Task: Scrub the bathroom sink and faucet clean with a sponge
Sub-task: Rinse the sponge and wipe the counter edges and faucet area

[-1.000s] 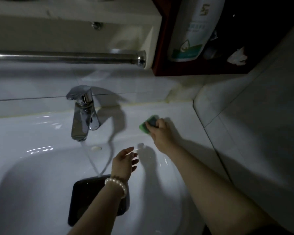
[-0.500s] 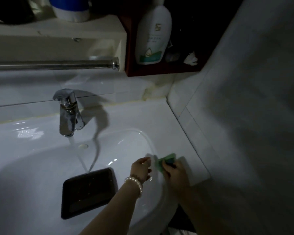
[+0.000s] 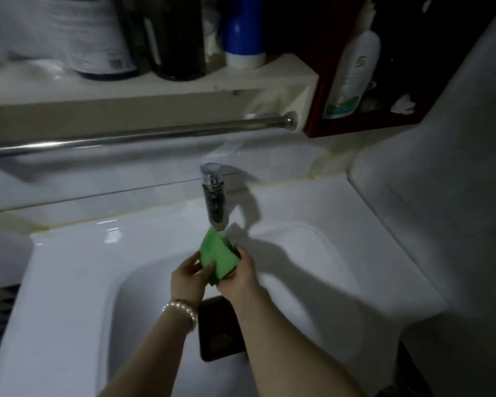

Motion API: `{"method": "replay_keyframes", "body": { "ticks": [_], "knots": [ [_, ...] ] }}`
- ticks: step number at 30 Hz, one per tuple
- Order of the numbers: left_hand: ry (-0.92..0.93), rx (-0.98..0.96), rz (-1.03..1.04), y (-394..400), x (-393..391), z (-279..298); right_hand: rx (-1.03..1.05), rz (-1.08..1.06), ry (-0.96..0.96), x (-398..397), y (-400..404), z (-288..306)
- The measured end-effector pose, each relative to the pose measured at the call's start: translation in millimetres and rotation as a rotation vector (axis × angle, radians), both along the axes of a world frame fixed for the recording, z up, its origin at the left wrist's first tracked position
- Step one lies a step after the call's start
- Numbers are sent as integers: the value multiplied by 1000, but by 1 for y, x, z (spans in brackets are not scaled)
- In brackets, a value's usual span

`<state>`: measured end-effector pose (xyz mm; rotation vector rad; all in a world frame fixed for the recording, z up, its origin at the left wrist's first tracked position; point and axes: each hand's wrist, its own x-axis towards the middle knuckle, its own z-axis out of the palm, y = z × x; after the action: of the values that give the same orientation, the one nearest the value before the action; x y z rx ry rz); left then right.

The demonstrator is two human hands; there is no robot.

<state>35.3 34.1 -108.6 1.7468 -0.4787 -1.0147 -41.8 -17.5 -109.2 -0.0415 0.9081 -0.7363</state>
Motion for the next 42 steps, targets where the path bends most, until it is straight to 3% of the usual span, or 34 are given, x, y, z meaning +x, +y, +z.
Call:
{"method": "replay_keyframes", "body": {
  "ticks": [6, 10, 16, 20, 23, 25, 28, 31, 35, 38, 40, 42],
  "knots": [
    [-377, 89, -96, -8, 4, 9, 8, -87, -109, 17, -3, -1],
    [-551, 99, -192, -8, 3, 12, -11, -14, -85, 9, -5, 5],
    [-330, 90, -108, -9, -13, 18, -75, 41, -110, -37, -2, 11],
    [-223, 58, -184, -21, -33, 12, -247, 179, 224, -61, -13, 19],
    [-178, 81, -312, -35, -69, 5, -774, 272, 864, -102, -14, 14],
    [-1, 82, -342, -44, -105, 3, -1129, 367, 1323, -147, -7, -2],
    [178, 62, -402, -50, -167, 4, -1392, 366, 1944, -234, 13, -35],
    [157, 24, -522, -50, -219, 0, -1581, 635, 2049, -293, 8, -48],
    [63, 1, -520, -56, -249, -7, -1169, 804, 2068, -337, -60, -39],
    [8, 7, -539, -59, -254, -13, -1133, 888, 2073, -361, -80, -43],
    [7, 30, -576, -55, -260, -15, -1175, 863, 2051, -368, -66, -45],
    [-6, 58, -643, -48, -266, -15, -1204, 673, 2050, -371, -39, -44]
  ]
}}
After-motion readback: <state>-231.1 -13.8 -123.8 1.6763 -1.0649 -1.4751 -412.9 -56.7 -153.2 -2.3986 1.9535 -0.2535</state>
